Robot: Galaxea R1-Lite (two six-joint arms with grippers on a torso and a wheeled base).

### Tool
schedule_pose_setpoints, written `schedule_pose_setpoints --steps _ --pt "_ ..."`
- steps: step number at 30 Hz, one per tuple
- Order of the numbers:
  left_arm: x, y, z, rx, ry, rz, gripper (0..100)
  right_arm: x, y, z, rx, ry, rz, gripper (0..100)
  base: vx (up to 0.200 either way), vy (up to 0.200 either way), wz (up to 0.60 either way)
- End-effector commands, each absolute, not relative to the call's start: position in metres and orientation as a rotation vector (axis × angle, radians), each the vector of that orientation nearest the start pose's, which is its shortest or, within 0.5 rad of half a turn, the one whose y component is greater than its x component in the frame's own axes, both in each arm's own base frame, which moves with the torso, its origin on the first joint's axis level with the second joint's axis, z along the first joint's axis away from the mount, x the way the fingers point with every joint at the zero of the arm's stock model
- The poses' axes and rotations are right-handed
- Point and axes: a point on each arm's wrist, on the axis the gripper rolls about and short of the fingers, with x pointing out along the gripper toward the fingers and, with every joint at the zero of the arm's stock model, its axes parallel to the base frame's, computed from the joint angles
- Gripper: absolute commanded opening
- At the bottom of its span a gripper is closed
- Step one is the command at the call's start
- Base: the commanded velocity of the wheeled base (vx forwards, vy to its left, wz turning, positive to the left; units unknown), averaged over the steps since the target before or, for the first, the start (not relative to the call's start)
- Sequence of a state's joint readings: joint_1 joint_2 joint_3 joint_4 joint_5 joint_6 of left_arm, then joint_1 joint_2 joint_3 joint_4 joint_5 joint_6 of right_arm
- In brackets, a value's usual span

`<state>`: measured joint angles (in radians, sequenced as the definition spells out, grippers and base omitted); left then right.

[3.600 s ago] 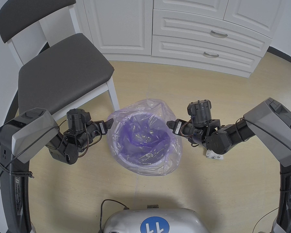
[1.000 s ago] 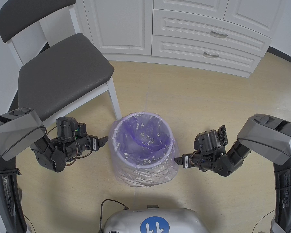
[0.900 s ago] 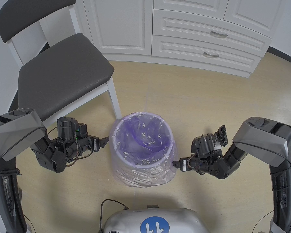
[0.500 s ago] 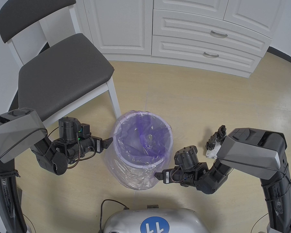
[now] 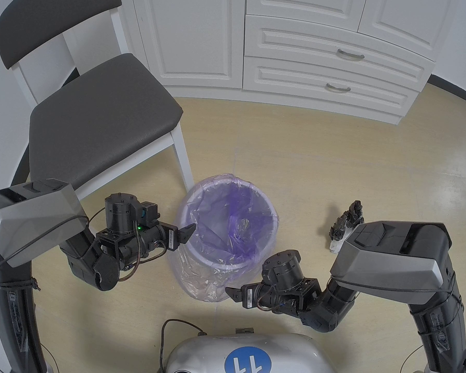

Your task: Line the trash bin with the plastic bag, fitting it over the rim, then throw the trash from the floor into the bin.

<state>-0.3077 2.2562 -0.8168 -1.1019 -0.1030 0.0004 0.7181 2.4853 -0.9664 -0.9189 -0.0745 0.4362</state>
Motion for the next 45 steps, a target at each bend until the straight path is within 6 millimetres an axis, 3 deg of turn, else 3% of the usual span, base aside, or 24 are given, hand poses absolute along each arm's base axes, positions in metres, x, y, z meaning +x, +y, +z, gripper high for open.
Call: schedule_pose_setpoints --steps 1,12,27,35,41,45 --pt "0.369 -0.117 0.023 0.041 0.360 -0.398 100 0.300 0.264 -0.043 0.156 0.700 0.492 100 0.000 0.000 0.00" --pt "0.371 -0.097 0.031 0.082 0.348 -0.358 100 0.284 0.253 -0.017 0.075 0.668 0.531 100 0.000 0.000 0.00" --pt "0.385 -0.078 0.024 0.076 0.391 -0.309 100 0.292 0.233 0.053 0.149 0.491 0.522 100 0.000 0.000 0.00" --pt "0.398 -0.073 0.010 0.068 0.404 -0.290 100 0.305 0.230 0.055 0.169 0.462 0.479 100 0.000 0.000 0.00" --pt "0.412 -0.081 -0.017 0.027 0.428 -0.290 100 0.312 0.231 0.048 0.174 0.452 0.462 100 0.000 0.000 0.00" --pt "0.417 -0.087 -0.024 -0.030 0.438 -0.288 100 0.312 0.231 0.047 0.174 0.451 0.462 100 0.000 0.000 0.00"
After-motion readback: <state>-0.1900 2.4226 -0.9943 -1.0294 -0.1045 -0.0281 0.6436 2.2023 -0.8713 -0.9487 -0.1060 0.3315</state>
